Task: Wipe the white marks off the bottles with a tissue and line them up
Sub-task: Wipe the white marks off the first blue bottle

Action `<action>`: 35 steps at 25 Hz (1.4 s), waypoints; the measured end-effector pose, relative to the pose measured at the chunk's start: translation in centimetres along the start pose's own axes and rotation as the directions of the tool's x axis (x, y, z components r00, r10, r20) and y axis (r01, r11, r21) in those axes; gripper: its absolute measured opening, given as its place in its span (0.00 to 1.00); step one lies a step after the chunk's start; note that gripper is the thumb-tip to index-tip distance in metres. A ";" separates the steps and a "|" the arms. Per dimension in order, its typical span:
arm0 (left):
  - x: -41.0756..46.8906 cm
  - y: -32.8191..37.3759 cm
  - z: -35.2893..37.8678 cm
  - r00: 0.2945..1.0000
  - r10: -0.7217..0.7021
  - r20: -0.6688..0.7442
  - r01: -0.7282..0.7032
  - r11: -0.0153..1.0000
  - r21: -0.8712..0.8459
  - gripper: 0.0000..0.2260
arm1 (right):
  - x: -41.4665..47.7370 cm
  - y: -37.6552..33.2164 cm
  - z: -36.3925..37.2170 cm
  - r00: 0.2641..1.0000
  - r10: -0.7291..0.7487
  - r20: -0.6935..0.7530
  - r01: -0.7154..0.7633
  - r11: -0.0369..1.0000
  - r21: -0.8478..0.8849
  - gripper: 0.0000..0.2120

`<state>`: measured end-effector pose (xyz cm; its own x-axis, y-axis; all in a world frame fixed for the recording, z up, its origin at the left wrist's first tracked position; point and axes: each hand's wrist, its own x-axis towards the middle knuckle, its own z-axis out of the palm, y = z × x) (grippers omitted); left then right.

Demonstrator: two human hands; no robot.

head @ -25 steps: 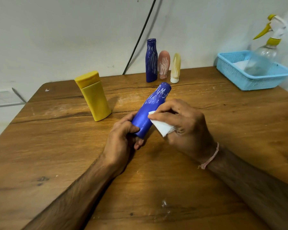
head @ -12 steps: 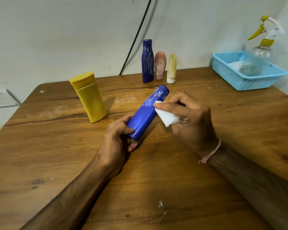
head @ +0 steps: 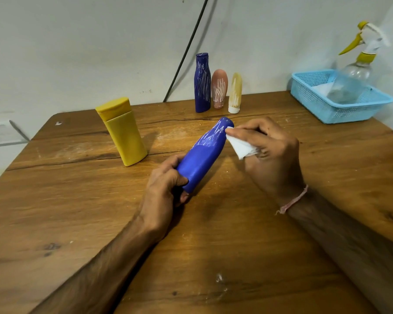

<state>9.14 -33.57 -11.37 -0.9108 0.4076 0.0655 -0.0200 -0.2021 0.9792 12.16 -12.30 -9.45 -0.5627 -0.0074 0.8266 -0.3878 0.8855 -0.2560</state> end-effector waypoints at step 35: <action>-0.9 0.0 1.4 0.960 0.280 0.023 -0.181 0.554 0.812 0.24 | -1.1 -2.5 1.4 0.987 -0.108 0.119 0.107 0.994 0.011 0.17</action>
<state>10.56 -32.73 -11.19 -0.8701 0.3551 0.3417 0.4891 0.5374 0.6870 12.76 -15.13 -10.45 -0.6005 -0.1582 0.7839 -0.4538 0.8745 -0.1711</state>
